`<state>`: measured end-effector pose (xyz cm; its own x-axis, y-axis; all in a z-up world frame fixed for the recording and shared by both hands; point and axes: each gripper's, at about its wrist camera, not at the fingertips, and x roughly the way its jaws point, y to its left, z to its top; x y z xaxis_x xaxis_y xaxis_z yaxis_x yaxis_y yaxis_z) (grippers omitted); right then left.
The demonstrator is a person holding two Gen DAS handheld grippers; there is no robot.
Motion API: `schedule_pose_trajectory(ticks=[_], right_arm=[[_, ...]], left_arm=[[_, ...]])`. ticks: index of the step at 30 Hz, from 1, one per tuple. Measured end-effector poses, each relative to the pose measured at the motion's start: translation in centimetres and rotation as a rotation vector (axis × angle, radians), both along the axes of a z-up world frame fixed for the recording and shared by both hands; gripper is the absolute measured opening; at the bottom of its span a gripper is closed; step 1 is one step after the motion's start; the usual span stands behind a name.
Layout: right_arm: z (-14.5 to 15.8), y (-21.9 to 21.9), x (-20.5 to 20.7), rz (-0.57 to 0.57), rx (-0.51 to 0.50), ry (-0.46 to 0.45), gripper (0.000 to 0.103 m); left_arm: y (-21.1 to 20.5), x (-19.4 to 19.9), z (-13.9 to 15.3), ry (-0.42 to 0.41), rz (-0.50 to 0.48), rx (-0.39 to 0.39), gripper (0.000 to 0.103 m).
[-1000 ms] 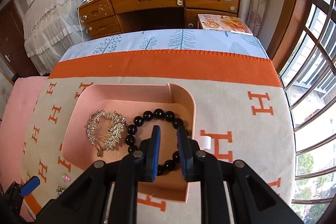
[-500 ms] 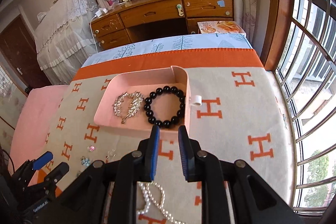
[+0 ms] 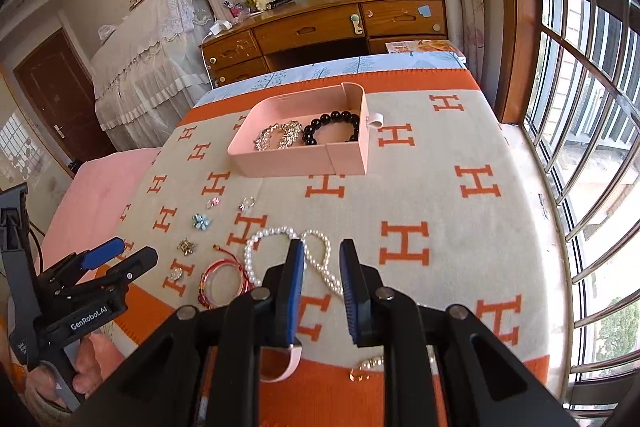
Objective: Organize jewelry
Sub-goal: 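Grasp the pink-strap watch with the right tool while the left tool grasps the red string bangle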
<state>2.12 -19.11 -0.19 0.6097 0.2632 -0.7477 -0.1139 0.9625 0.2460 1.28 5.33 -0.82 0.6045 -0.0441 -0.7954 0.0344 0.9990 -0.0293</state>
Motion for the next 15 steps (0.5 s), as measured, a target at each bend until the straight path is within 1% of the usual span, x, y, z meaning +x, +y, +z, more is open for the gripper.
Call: schedule_pose_trajectory(ticks=[4, 7, 11, 15], right_arm=[[-1.3, -0.1, -1.5, 0.008, 0.016, 0.028, 0.018], [-2.4, 0.5, -2.5, 0.044, 0.019, 0.055, 0.018], [-3.9, 2.8, -3.5, 0.174, 0.008, 0.095, 0.018], [-4.7, 5.6, -4.2, 0.306, -0.041, 0.101, 0.018]], left_arm=[[-0.4, -0.3, -1.1, 0.034, -0.013, 0.010, 0.070], [-0.3, -0.2, -2.2, 0.073, -0.013, 0.009, 0.070], [-0.1, -0.5, -3.5, 0.116, -0.011, 0.006, 0.070], [-0.1, -0.7, -4.8, 0.152, -0.015, 0.011, 0.070]])
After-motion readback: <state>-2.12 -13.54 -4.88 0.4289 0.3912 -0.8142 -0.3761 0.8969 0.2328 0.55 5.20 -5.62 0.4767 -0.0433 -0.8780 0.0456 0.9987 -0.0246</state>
